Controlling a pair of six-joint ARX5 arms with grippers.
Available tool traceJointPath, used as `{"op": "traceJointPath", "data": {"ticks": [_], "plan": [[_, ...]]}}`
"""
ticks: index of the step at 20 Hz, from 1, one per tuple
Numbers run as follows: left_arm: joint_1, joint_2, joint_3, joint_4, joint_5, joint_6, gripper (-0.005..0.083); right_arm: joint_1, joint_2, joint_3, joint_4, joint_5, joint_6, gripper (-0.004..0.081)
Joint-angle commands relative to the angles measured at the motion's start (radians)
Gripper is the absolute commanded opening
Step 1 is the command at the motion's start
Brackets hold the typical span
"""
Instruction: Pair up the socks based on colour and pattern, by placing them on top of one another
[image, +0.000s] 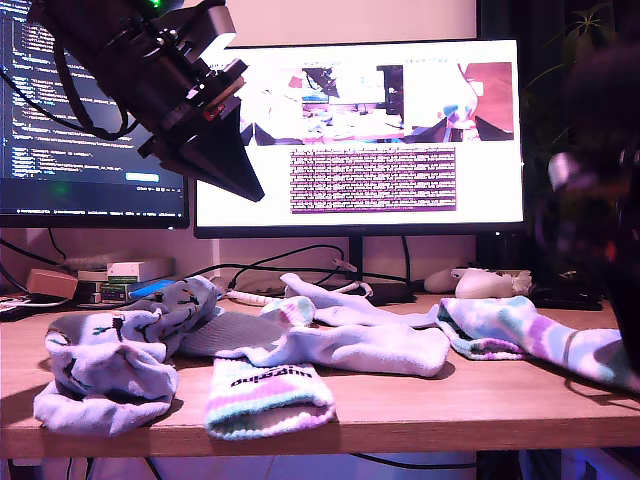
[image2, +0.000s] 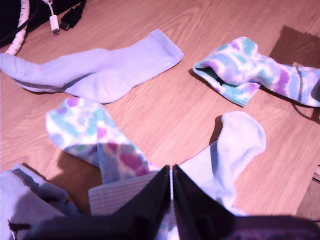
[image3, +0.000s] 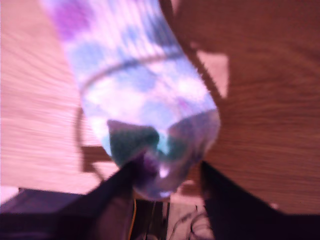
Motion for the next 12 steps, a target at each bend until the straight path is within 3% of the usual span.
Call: {"op": "traceJointPath", "data": {"ticks": [1, 2, 4, 8, 12], "plan": [[-0.003, 0.011, -0.008, -0.01, 0.002, 0.0, -0.0019, -0.003, 0.022, 0.003, 0.009, -0.009, 0.001, 0.0242], [-0.003, 0.011, -0.008, -0.014, 0.002, 0.0, -0.0019, -0.003, 0.03, 0.003, 0.019, -0.008, 0.001, 0.0182], [-0.003, 0.011, -0.008, -0.017, 0.002, 0.001, -0.0019, -0.003, 0.031, 0.006, 0.039, -0.008, 0.001, -0.0021], [-0.003, 0.011, -0.008, -0.016, 0.002, 0.013, -0.0019, -0.001, 0.013, 0.068, -0.038, -0.008, 0.001, -0.0013], [-0.003, 0.011, -0.008, -0.01, 0.002, 0.025, -0.0019, -0.001, -0.008, 0.208, -0.045, -0.002, 0.0, -0.0013]]}}
